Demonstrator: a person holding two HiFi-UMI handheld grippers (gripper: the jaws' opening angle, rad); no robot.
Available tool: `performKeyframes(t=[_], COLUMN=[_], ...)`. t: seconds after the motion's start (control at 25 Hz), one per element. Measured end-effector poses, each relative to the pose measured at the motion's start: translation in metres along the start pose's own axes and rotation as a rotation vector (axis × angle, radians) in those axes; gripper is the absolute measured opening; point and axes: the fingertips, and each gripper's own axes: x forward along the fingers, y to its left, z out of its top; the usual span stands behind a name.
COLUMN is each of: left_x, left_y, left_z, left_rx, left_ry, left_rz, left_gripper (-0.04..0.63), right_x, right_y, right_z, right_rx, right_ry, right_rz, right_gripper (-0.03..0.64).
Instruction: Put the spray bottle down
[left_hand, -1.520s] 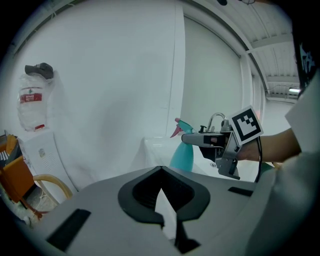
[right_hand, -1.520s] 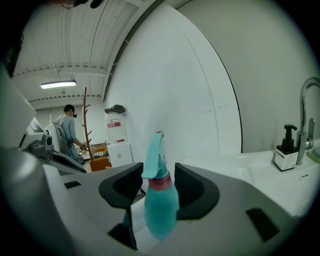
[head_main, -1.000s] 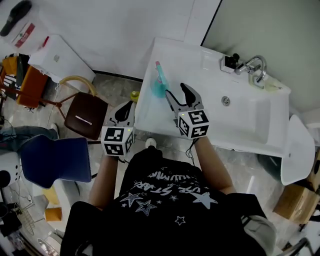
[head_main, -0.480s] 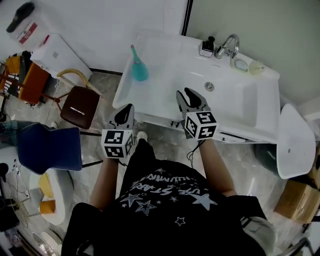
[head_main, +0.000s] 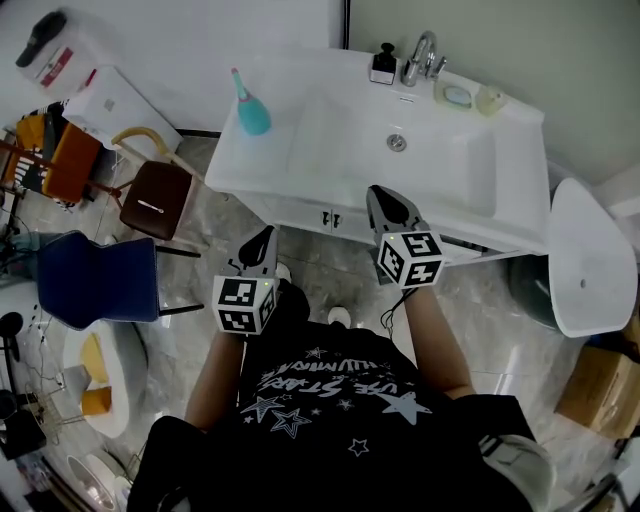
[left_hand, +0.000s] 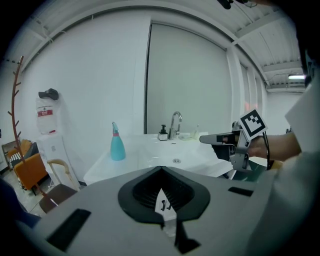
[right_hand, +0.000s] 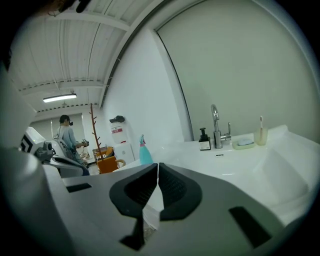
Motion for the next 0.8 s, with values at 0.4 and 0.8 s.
performKeyframes(t=[0.4,0.8], left_x=[-0.017,-0.067], left_y=[-0.039,-0.033], left_z=[-0.024,-0.051], left_rx=[0.022,-0.037], left_ry=[0.037,0.032], left_rz=[-0.053,-0.069], left_gripper=[0.015,0.015], right_x=[-0.043,-0.067], right_y=[-0.019,0.019], right_z=[-0.011,-0.034], right_rx=[0.000,-0.045], right_ry=[0.010,0.069], right_rz=[-0.067,-0.106], right_gripper=[0.012,0.012])
